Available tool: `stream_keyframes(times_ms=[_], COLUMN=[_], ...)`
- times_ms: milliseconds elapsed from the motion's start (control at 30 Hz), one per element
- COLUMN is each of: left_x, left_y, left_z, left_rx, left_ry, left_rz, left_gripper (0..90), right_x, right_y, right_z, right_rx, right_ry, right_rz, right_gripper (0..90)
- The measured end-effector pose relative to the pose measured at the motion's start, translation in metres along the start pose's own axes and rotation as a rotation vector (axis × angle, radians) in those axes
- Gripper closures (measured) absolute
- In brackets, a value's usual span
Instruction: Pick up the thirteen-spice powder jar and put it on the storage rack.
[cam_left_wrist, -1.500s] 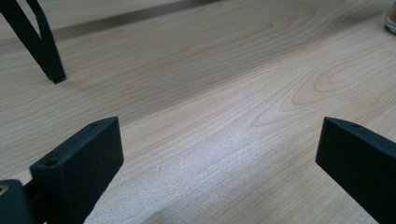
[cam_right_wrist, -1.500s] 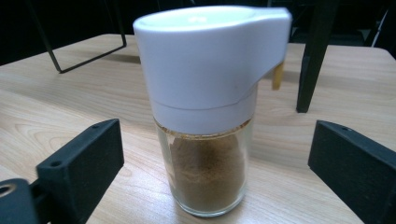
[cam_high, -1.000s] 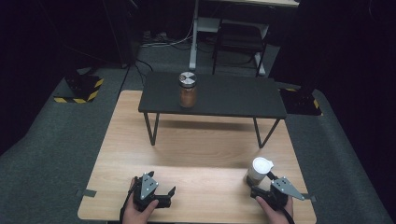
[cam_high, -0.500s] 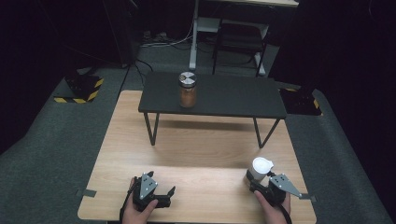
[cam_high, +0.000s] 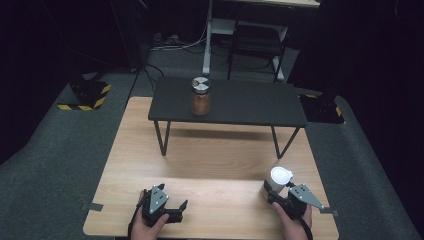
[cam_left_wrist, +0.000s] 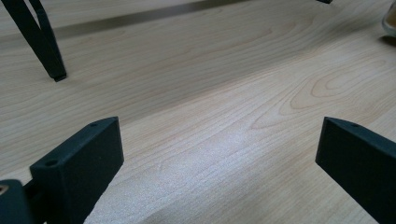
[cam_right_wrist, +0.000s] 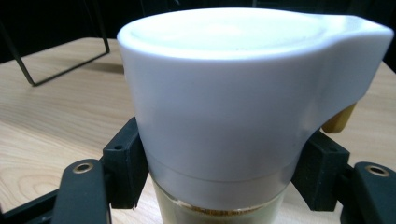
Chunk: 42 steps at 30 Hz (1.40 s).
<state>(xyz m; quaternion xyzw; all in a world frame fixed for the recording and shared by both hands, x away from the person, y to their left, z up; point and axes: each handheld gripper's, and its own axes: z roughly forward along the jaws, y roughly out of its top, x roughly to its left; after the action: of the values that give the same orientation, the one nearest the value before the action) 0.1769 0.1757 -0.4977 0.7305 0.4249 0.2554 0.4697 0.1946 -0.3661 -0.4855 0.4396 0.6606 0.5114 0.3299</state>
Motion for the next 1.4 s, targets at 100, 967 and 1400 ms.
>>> stream_keyframes(times_ms=[100, 967, 1400], left_x=[0.0, 0.001, 0.002], left_y=[0.0, 0.0, 0.0], left_z=[0.0, 0.0, 0.0], left_rx=[0.002, 0.002, 0.0], left_ry=[-0.001, -0.006, -0.008], left_rz=[0.005, 0.0, -0.003], left_gripper=[1.1, 0.7, 0.7], right_x=[0.001, 0.013, 0.016], right_y=[0.005, 0.088, 0.125], right_z=[-0.001, 0.004, 0.015], right_rx=[-0.009, -0.09, -0.121], right_ry=[0.009, 0.054, 0.053], right_rz=[-0.005, -0.034, -0.038], right_gripper=[30.3, 30.4, 30.4])
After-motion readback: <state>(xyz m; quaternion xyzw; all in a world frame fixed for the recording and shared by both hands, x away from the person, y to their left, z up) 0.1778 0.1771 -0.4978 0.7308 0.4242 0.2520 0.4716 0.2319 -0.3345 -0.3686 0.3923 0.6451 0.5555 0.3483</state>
